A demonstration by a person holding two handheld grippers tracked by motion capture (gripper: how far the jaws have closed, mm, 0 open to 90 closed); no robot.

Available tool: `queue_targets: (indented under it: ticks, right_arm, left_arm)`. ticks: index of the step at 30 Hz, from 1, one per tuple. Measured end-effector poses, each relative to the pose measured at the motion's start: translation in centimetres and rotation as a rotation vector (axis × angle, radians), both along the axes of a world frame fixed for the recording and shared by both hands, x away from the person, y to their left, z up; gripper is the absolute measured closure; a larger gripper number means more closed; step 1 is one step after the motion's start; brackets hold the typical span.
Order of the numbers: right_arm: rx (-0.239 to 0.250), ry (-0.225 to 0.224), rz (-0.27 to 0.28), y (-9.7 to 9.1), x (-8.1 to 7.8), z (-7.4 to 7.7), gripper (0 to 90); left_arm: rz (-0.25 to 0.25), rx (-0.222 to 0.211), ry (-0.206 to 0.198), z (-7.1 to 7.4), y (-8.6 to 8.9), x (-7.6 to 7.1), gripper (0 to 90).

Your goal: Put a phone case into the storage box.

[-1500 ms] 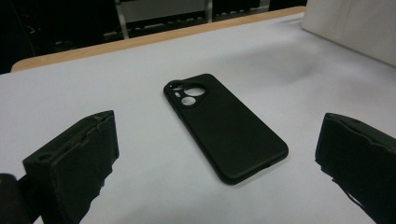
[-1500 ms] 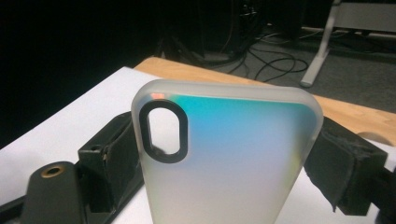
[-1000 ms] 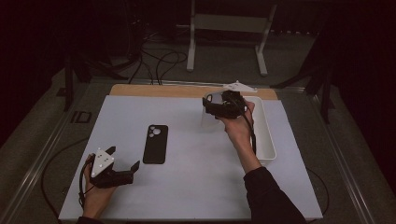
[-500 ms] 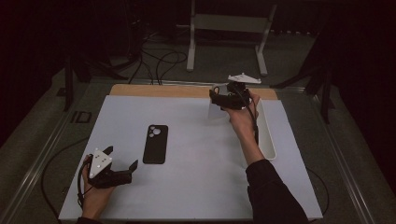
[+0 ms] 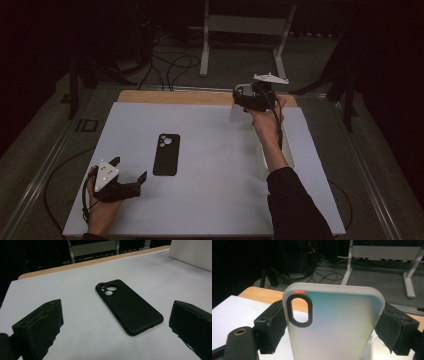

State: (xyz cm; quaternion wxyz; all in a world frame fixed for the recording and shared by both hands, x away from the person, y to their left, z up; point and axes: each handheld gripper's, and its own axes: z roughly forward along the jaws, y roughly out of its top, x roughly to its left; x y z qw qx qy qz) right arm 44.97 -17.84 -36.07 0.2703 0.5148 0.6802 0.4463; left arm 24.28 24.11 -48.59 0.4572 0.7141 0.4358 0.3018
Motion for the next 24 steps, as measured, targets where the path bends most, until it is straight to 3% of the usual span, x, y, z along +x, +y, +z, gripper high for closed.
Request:
queue_targets:
  ticks: [18,24]
  right_arm:
    - [-0.022,0.013,-0.081,-2.4,1.6,0.0,16.9]
    - [-0.051,0.008,-0.105,-3.3,1.7,0.2,16.9]
  left_arm:
    - [0.003,-0.006,-0.001,0.0,0.0,-0.1,0.0]
    - [0.0,-0.009,0.0,-0.1,-0.1,0.0,0.0]
